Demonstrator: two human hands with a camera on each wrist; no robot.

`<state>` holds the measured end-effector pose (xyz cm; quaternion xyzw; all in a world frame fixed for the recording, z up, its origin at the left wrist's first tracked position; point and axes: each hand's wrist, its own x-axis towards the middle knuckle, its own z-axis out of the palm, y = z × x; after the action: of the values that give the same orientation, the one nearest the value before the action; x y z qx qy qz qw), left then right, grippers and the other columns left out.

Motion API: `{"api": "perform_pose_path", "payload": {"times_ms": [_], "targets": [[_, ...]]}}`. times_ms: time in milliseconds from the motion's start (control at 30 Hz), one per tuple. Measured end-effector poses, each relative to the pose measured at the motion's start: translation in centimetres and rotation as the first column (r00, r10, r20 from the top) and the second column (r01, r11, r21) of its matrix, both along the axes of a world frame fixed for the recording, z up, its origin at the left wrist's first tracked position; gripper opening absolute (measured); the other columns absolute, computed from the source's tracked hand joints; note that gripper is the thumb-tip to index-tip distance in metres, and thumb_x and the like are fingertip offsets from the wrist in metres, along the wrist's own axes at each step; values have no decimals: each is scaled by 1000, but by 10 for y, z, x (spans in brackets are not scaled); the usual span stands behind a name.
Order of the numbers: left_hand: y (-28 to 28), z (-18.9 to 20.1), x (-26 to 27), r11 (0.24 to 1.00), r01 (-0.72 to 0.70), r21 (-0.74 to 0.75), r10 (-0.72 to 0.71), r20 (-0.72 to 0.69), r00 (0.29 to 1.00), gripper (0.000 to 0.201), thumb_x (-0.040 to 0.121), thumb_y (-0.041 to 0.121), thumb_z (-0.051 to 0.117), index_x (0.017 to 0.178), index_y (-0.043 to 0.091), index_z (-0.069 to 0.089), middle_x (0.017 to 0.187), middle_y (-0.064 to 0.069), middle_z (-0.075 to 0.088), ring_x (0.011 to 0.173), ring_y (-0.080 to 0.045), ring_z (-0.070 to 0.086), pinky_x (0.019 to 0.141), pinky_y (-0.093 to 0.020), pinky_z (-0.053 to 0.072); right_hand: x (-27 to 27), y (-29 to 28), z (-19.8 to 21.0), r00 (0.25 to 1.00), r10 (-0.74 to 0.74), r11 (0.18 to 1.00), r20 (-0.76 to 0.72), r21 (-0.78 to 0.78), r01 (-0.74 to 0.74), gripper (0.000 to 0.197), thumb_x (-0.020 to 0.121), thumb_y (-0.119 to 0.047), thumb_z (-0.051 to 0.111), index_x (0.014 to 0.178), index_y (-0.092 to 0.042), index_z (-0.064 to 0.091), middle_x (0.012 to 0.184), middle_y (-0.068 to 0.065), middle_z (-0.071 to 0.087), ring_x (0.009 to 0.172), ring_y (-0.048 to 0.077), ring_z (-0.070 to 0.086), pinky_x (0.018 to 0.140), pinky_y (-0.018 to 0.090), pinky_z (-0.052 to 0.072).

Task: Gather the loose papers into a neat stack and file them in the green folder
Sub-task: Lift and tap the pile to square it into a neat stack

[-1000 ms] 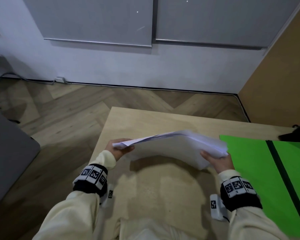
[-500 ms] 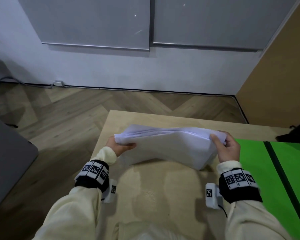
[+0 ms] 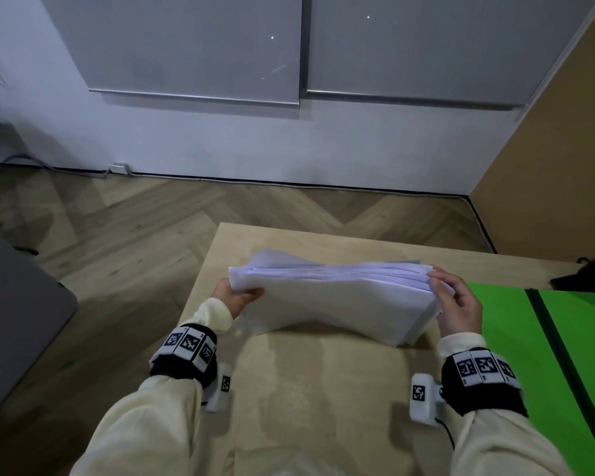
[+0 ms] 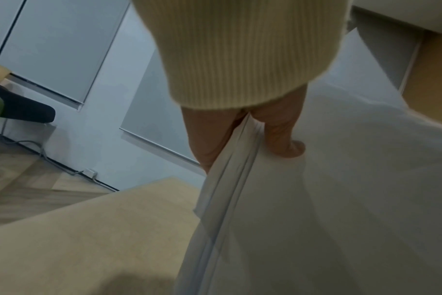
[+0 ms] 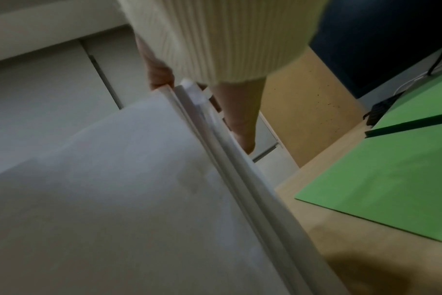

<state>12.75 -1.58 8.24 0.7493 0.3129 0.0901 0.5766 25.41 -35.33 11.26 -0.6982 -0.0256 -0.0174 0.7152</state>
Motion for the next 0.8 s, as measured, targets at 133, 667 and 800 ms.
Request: {"api": "perform_pose_path", "payload": {"times_ms": [133, 667, 800], "targets": [[1, -1, 1, 999, -43, -4, 43, 18, 999, 36, 79, -4, 69, 114, -7, 62, 104, -12, 62, 96, -18, 57, 77, -25, 45, 6, -12, -11, 931, 335, 939, -143, -26, -342, 101, 44, -52, 85, 132, -43, 37, 133, 2, 51, 121, 16, 53, 100, 27, 48], [12, 29, -1, 980, -191, 60, 189, 50, 981, 9, 82, 4, 67, 86, -4, 63, 79, -9, 58, 77, -20, 53, 63, -23, 43, -11, -22, -40, 703, 489, 515, -516, -480, -710, 142, 23, -67, 84, 143, -14, 29, 146, 2, 39, 138, 16, 34, 114, 30, 29], [22, 46, -1, 985, -110, 133, 95, 119, 988, 27, 81, 4, 69, 58, 3, 54, 63, -5, 57, 56, -18, 49, 44, -14, 41, -21, -11, -29, 836, 313, 693, -450, -494, -525, 108, 37, -47, 89, 130, -10, 49, 131, 6, 53, 123, 19, 48, 94, 20, 33]]}}
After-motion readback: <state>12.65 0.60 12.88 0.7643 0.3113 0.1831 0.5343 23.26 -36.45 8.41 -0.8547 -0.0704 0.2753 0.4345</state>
